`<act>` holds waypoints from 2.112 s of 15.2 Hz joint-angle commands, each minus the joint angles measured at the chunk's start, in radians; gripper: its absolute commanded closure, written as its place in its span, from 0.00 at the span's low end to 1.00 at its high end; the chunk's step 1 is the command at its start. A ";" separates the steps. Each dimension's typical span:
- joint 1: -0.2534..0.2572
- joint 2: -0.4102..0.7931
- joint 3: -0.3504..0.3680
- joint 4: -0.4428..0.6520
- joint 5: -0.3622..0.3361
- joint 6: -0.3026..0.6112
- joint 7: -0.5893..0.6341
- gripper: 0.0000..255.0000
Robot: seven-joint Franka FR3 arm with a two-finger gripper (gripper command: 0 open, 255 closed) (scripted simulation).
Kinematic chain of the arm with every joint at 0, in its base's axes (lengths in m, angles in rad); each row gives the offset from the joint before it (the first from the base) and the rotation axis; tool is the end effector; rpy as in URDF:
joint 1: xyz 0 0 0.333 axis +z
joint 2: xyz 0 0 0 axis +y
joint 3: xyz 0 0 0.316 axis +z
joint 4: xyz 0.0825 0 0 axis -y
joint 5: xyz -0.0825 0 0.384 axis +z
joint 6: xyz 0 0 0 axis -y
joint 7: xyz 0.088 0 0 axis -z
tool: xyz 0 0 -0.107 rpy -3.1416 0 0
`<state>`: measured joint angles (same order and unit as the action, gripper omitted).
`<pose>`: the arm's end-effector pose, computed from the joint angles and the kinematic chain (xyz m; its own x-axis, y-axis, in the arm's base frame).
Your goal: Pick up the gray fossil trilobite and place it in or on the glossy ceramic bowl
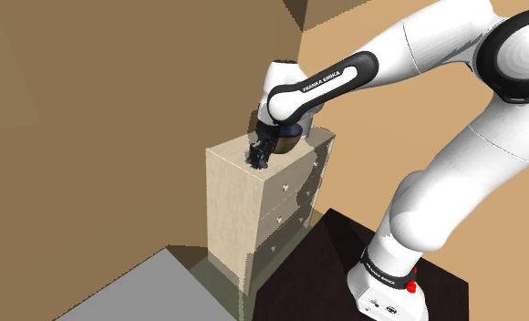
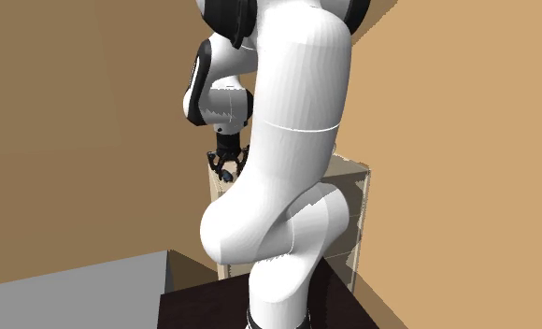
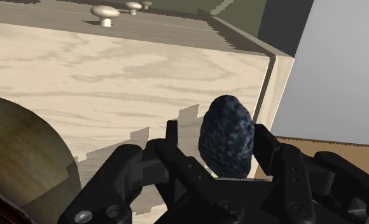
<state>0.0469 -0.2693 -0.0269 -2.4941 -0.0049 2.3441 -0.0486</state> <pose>0.4504 0.0089 0.3956 0.9903 0.0719 0.1190 0.0721 -0.9974 0.0025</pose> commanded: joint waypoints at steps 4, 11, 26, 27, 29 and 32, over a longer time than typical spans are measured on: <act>0.000 0.000 0.000 0.000 0.000 0.000 0.000 1.00; 0.000 -0.015 0.000 0.015 0.000 -0.030 0.000 1.00; 0.000 -0.093 0.002 0.153 -0.001 -0.246 0.002 1.00; 0.000 -0.096 0.002 0.164 -0.001 -0.260 0.002 1.00; 0.000 -0.102 0.002 0.186 -0.001 -0.288 0.002 1.00; 0.000 -0.108 0.003 0.221 -0.001 -0.329 0.002 1.00</act>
<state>0.0469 -0.3701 -0.0241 -2.2828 -0.0061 2.0325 -0.0460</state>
